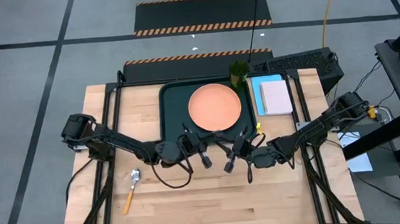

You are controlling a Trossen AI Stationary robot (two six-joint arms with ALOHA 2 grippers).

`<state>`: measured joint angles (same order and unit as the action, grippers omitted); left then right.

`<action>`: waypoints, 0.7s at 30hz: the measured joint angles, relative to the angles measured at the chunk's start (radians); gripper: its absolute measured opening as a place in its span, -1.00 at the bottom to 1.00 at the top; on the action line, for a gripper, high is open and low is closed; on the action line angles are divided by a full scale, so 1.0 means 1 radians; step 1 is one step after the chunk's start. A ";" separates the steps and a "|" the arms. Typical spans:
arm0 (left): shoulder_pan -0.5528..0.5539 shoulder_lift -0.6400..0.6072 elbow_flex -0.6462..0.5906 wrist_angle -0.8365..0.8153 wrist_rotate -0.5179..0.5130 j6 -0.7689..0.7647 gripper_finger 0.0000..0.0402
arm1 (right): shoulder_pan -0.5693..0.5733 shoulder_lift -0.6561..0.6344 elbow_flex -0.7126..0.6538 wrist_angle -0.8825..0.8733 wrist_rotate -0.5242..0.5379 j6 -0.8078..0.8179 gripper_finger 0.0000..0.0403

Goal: Pick and place plate/cup/fork/spoon on tray
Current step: Put the orange fork on the black tray to the left of the orange plate

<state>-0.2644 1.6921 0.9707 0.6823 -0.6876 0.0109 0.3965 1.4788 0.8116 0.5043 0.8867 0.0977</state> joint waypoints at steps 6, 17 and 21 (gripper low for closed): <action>0.041 -0.131 0.000 -0.298 0.005 -0.074 -0.97 | 0.016 -0.127 0.000 -0.283 0.000 0.105 -0.44; 0.310 -0.305 -0.261 -0.246 0.334 -0.280 -0.94 | 0.105 -0.353 0.000 -0.561 -0.081 0.250 -0.41; 0.429 -0.295 -0.420 -0.015 0.461 -0.426 -0.94 | 0.128 -0.369 0.000 -0.566 -0.106 0.249 -0.41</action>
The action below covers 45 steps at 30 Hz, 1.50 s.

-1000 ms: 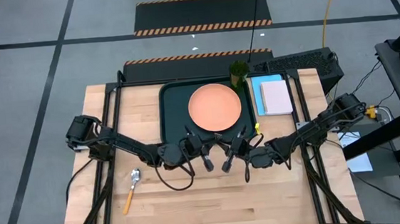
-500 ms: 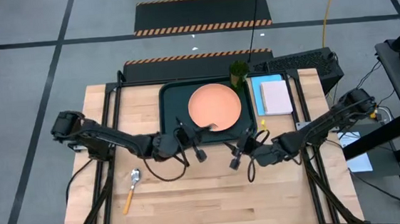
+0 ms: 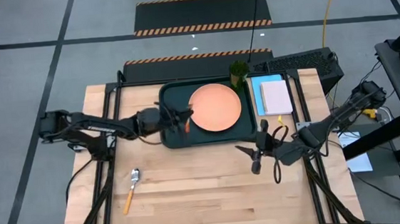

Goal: Pick and place plate/cup/fork/spoon on tray
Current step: Put the orange fork on the black tray to the left of the orange plate

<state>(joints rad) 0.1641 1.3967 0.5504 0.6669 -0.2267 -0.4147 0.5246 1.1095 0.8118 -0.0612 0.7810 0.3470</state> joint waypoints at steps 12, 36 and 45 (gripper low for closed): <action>0.228 0.072 -0.098 0.043 0.059 -0.229 -0.97 | 0.000 -0.001 0.000 0.004 0.000 -0.045 -0.41; 0.220 0.286 -0.068 0.215 0.028 -0.481 -0.94 | 0.001 -0.001 0.000 0.042 -0.054 -0.052 -0.41; 0.162 0.285 -0.068 0.178 -0.102 -0.563 -0.86 | 0.001 -0.001 0.000 0.040 -0.083 -0.011 -0.41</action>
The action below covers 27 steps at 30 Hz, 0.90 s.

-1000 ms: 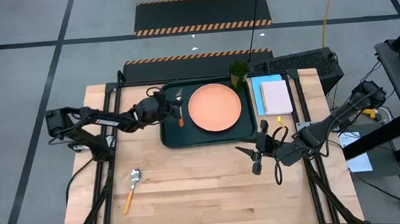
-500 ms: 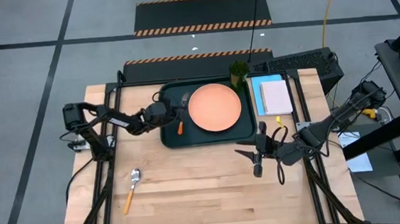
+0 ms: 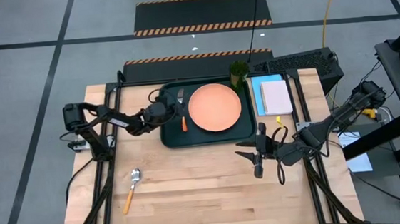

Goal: Pick and place plate/cup/fork/spoon on tray
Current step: Put the orange fork on the black tray to the left of the orange plate

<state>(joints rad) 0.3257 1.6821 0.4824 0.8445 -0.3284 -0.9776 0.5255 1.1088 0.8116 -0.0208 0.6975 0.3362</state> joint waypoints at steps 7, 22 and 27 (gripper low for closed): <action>-0.019 0.000 0.000 -0.032 -0.078 -0.022 -0.94 | 0.000 0.000 0.000 0.000 0.003 -0.002 -0.41; -0.012 -0.001 0.000 -0.134 -0.094 -0.005 -0.39 | 0.000 0.000 0.000 0.001 0.004 -0.007 -0.41; -0.001 0.000 0.000 -0.189 -0.092 0.037 -0.27 | 0.000 0.000 0.000 0.001 0.004 -0.007 -0.41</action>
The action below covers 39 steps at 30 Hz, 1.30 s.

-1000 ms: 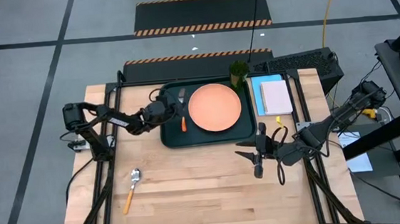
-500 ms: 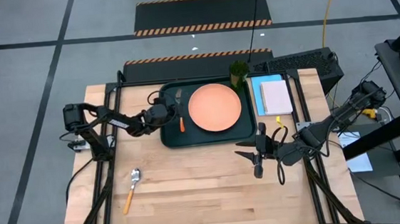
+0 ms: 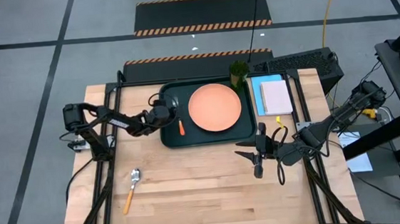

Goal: Pick and place plate/cup/fork/spoon on tray
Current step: Put the orange fork on the black tray to the left of the orange plate

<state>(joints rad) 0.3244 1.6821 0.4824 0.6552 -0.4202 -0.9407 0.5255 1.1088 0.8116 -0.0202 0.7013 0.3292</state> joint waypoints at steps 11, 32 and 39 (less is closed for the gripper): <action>0.024 0.000 0.000 -0.047 0.053 0.158 -0.05 | 0.000 0.000 0.000 0.000 0.000 0.000 -0.41; 0.014 -0.061 0.067 -0.288 0.025 0.436 -0.49 | 0.000 0.000 0.000 -0.025 0.000 0.017 -0.41; 0.013 -0.068 0.246 -0.687 0.026 0.641 -0.92 | 0.000 0.000 0.000 -0.047 -0.026 0.048 -0.41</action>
<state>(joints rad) 0.3370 1.6142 0.7288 -0.0317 -0.3937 -0.2998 0.5255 1.1089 0.8112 -0.0668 0.6750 0.3770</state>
